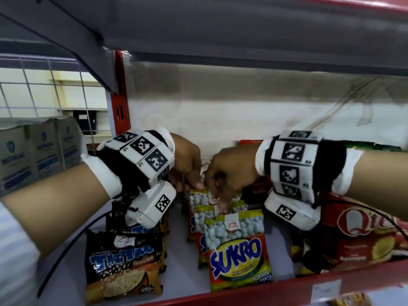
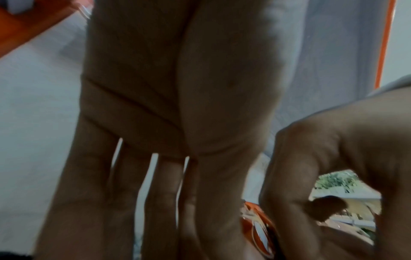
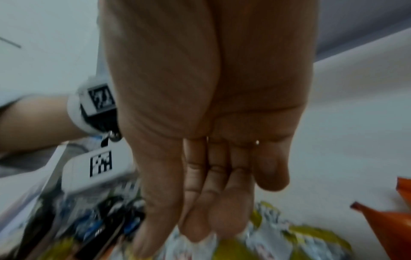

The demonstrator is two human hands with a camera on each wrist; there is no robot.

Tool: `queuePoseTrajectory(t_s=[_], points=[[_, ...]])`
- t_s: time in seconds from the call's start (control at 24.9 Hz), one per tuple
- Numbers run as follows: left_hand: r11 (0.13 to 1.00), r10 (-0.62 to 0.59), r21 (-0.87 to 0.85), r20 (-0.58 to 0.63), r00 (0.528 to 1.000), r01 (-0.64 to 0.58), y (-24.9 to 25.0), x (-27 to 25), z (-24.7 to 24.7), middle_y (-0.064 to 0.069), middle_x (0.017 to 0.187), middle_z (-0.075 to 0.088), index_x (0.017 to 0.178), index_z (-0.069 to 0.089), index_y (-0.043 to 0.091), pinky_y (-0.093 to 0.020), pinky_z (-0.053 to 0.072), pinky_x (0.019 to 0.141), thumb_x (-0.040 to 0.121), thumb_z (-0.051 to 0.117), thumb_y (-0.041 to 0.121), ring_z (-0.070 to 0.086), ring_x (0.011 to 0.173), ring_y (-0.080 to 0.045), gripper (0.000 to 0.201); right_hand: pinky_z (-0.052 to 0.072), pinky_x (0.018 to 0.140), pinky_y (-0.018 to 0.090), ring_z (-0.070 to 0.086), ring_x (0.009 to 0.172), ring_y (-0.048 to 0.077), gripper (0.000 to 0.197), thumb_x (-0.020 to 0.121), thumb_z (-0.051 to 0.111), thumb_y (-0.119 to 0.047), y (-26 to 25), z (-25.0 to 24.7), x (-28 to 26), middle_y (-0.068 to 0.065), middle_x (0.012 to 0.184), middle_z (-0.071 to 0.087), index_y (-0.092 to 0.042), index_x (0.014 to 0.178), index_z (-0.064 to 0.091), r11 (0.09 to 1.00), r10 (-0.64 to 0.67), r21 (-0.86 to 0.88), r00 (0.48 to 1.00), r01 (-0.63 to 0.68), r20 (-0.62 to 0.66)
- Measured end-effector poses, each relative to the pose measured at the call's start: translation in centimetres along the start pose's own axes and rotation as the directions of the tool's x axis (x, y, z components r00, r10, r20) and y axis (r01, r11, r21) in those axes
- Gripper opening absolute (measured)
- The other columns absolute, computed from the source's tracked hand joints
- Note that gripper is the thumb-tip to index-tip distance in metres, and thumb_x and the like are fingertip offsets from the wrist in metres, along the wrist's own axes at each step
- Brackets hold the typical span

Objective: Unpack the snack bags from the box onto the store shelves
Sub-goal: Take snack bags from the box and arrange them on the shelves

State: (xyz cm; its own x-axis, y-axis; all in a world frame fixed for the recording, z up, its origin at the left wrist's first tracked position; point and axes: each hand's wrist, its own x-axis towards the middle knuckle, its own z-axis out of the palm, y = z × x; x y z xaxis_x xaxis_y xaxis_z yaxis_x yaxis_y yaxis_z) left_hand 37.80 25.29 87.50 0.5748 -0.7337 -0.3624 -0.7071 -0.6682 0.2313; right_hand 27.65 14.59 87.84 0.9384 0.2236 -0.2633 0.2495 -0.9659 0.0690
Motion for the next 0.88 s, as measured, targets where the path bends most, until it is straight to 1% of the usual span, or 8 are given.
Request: queuePoseTrajectory(t_s=[0.08,0.2,0.28,0.36,0.56,0.68,0.8,0.88], points=[[0.997,-0.005,-0.071,-0.148,0.989,-0.005,-0.2,0.1,-1.0,-0.003,0.079,0.073,0.084,0.07,0.011,-0.025,0.057,0.059,0.087,0.068,0.024,0.068,0.065,-0.016,0.013,0.048,0.064,0.019,0.06,0.063,0.005,0.017,0.084,0.069,-0.036,0.5,-1.3,-1.4,-0.004,0.079,0.071,-0.019,0.086,0.071,0.995,0.011,0.099,1.0,-0.009,-0.027],[0.993,0.107,-0.007,-0.312,0.944,-0.115,0.2,0.6,-1.2,0.004,0.083,0.069,0.094,0.068,0.017,-0.024,0.056,0.064,0.086,0.069,0.024,0.065,0.068,-0.01,0.011,0.045,0.066,0.015,0.06,0.066,-0.002,0.035,0.073,0.071,-0.055,-0.1,-0.9,-3.2,-0.013,0.076,0.07,-0.026,0.093,0.071,0.998,0.013,0.059,0.989,-0.022,0.149],[0.985,0.174,0.05,-0.253,0.952,-0.167,0.9,1.3,-0.2,0.005,0.089,0.067,0.108,0.068,0.016,-0.025,0.052,0.072,0.085,0.071,0.028,0.062,0.076,-0.01,0.026,0.039,0.057,0.015,0.053,0.064,-0.001,0.043,0.07,0.074,-0.055,-1.3,0.9,-3.4,-0.016,0.07,0.06,-0.024,0.099,0.066,0.996,0.004,-0.092,0.972,0.018,0.233],[0.975,0.194,0.154,-0.221,0.956,-0.163,1.5,1.9,0.8,0.004,0.091,0.063,0.112,0.066,0.015,-0.022,0.045,0.072,0.084,0.071,0.028,0.058,0.078,-0.01,0.031,0.039,0.057,0.022,0.053,0.067,0.013,0.046,0.074,0.074,-0.048,-2.0,2.3,-3.0,-0.005,0.074,0.057,-0.011,0.098,0.064,0.981,-0.055,-0.171,0.977,0.092,0.207],[0.982,0.121,0.165,-0.198,0.973,-0.088,1.2,1.9,-0.2,-0.001,0.085,0.066,0.082,0.061,0.022,-0.023,0.049,0.068,0.082,0.072,0.02,0.061,0.07,-0.016,0.011,0.049,0.065,0.026,0.06,0.073,0.018,0.043,0.076,0.074,-0.046,-1.9,2.2,-2.2,0.004,0.082,0.067,-0.008,0.097,0.067,0.991,-0.083,-0.103,0.997,0.083,0.006],[0.996,0.052,0.081,-0.137,0.989,-0.041,0.6,1.5,-0.2,0.0,0.075,0.071,0.078,0.061,0.021,-0.031,0.056,0.073,0.08,0.075,0.017,0.066,0.063,-0.016,0.015,0.037,0.051,0.023,0.048,0.058,0.012,0.036,0.076,0.074,-0.046,-2.4,2.8,-1.7,-0.002,0.067,0.054,-0.012,0.083,0.062,0.985,-0.092,-0.147,0.996,0.089,-0.01],[0.997,0.047,0.064,-0.148,0.988,-0.038,0.3,1.7,0.6,0.009,0.059,0.068,0.079,0.058,0.018,-0.033,0.056,0.072,0.083,0.071,0.011,0.064,0.057,-0.013,0.016,0.042,0.06,0.026,0.058,0.077,0.02,0.05,0.078,0.071,-0.048,-2.9,3.5,-1.2,0.005,0.087,0.063,-0.007,0.105,0.063,0.971,-0.081,-0.225,0.997,0.081,0.008],[0.995,0.076,0.072,-0.175,0.982,-0.064,0.2,1.6,0.9,0.007,0.069,0.066,0.086,0.061,0.018,-0.031,0.054,0.072,0.084,0.072,0.017,0.062,0.061,-0.013,0.011,0.045,0.063,0.027,0.059,0.084,0.022,0.054,0.078,0.07,-0.049,-2.9,3.3,-1.2,0.007,0.096,0.064,-0.007,0.111,0.061,0.962,-0.064,-0.265,0.998,0.07,0.028]])
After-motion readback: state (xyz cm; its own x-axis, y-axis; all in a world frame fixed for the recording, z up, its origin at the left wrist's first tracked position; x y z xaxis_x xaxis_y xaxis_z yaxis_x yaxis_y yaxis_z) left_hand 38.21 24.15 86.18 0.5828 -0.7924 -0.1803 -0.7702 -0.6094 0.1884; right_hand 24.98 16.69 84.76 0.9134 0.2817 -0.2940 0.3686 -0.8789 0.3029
